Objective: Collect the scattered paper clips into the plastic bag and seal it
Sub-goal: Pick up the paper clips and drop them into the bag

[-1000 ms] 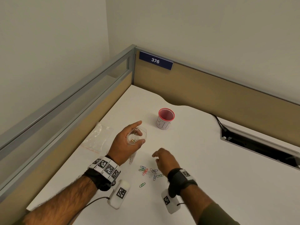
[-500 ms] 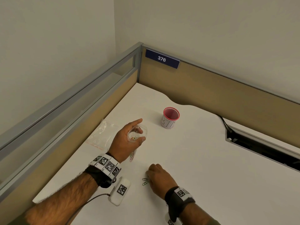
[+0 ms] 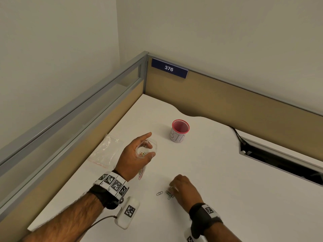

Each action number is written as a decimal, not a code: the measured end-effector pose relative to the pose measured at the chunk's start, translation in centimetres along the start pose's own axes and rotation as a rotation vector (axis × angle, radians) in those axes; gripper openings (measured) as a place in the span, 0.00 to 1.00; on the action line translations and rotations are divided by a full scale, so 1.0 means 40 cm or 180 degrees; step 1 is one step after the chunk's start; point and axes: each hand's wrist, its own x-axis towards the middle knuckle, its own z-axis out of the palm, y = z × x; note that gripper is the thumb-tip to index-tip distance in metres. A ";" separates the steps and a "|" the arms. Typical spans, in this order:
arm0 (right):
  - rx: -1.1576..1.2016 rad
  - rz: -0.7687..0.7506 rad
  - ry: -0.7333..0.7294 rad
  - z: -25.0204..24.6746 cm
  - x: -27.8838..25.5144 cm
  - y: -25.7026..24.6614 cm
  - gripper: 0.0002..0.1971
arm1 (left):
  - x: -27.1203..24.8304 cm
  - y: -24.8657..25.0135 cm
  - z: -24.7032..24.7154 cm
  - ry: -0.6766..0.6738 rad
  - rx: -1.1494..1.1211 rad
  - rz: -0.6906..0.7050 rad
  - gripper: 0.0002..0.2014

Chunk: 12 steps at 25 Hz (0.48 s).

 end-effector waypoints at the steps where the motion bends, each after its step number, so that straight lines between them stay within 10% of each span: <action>1: 0.0109 0.0149 -0.0047 -0.015 -0.007 0.012 0.14 | -0.001 0.001 0.001 -0.0001 -0.0013 0.0001 0.31; 5: -0.0125 0.0274 -0.0691 -0.015 -0.030 0.011 0.30 | -0.005 0.001 0.008 0.0000 -0.0022 -0.0007 0.31; 12: -0.0507 0.0165 -0.0371 0.031 0.013 -0.053 0.07 | -0.003 0.001 0.014 -0.0034 -0.0046 0.0051 0.31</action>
